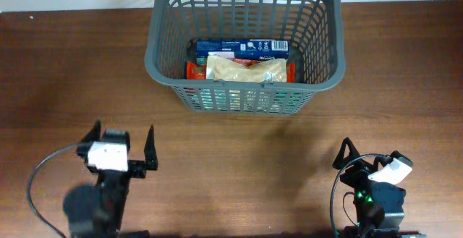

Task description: Pack container

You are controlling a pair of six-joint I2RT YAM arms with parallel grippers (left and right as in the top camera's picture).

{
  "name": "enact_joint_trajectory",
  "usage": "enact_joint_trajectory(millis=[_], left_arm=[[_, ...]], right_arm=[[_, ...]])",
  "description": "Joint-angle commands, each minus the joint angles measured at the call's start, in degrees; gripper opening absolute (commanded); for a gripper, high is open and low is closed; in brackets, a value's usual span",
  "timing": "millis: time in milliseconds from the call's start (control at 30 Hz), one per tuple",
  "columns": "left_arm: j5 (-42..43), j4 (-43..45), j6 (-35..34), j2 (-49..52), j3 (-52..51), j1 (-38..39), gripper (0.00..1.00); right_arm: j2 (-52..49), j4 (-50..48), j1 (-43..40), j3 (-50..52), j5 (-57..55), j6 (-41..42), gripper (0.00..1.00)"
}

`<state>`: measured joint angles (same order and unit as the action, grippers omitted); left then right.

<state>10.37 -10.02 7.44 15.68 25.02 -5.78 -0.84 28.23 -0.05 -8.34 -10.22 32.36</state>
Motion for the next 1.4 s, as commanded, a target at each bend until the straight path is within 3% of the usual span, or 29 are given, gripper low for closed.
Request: enact_joint_trajectory(millis=[0,133,400,767,1033,1367], left_arm=[[2.51,10.93,-0.33,-4.68,-8.09,1.38,0.99],[2.54,20.61,-0.33,-8.37,-14.95,1.68,0.99],[2.54,25.09,-0.33,-15.47,-24.33,1.68,0.99],[2.32,21.75,-0.31,-15.39,-24.50,1.77,0.99],[2.29,6.19,-0.31,-15.39,-24.50,1.77,0.99],[2.29,6.51,-0.31,-15.34,-24.48,1.77,0.99]], right_arm=[[0.66,-0.02,0.42,0.46,-0.70,-0.59,0.99],[0.66,-0.02,0.42,0.46,-0.70,-0.59,0.99],[0.66,-0.02,0.42,0.46,-0.70,-0.59,0.99],[0.66,-0.02,0.42,0.46,-0.70,-0.59,0.99],[0.66,-0.02,0.42,0.46,-0.70,-0.59,0.99],[0.66,-0.02,0.42,0.46,-0.70,-0.59,0.99]])
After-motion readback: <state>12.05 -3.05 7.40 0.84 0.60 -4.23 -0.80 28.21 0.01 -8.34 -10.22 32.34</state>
